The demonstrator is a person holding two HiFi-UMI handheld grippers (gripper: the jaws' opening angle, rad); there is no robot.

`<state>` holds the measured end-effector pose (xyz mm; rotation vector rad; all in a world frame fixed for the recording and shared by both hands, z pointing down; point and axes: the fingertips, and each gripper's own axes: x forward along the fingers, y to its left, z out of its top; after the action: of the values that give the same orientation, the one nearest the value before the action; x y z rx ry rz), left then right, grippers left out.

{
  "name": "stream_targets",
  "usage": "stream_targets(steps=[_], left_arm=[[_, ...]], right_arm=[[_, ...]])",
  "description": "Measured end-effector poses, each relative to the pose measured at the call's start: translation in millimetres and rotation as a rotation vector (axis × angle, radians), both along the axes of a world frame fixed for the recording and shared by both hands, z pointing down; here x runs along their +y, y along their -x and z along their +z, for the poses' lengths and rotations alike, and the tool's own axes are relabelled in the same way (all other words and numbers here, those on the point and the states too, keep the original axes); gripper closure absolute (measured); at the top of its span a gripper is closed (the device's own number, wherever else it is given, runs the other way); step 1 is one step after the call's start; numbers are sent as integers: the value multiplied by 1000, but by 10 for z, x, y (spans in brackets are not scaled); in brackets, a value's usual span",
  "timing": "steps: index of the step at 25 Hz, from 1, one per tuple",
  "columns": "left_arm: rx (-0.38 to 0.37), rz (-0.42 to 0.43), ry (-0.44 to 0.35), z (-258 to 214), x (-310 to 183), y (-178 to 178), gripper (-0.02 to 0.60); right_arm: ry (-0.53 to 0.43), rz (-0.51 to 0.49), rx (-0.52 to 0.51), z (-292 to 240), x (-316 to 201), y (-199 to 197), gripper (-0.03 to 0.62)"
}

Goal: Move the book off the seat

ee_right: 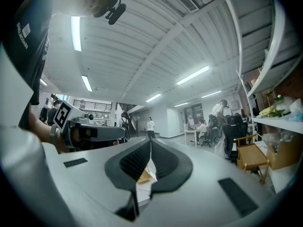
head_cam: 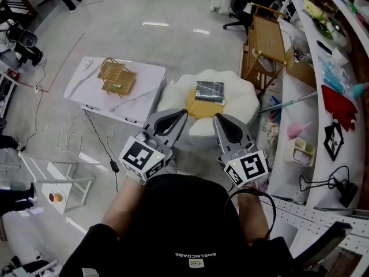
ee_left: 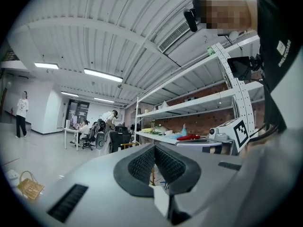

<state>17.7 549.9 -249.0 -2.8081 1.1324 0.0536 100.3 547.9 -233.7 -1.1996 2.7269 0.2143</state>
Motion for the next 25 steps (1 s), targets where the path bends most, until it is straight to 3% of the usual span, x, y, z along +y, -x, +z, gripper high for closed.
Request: stream_targets(steps=[8, 25], left_arm=[[-2, 41, 13, 1, -444, 91, 578], [9, 95, 87, 8, -1856, 589, 578]], right_arm=[[11, 21, 11, 4, -414, 119, 579], [100, 90, 21, 39, -1748, 521, 579]])
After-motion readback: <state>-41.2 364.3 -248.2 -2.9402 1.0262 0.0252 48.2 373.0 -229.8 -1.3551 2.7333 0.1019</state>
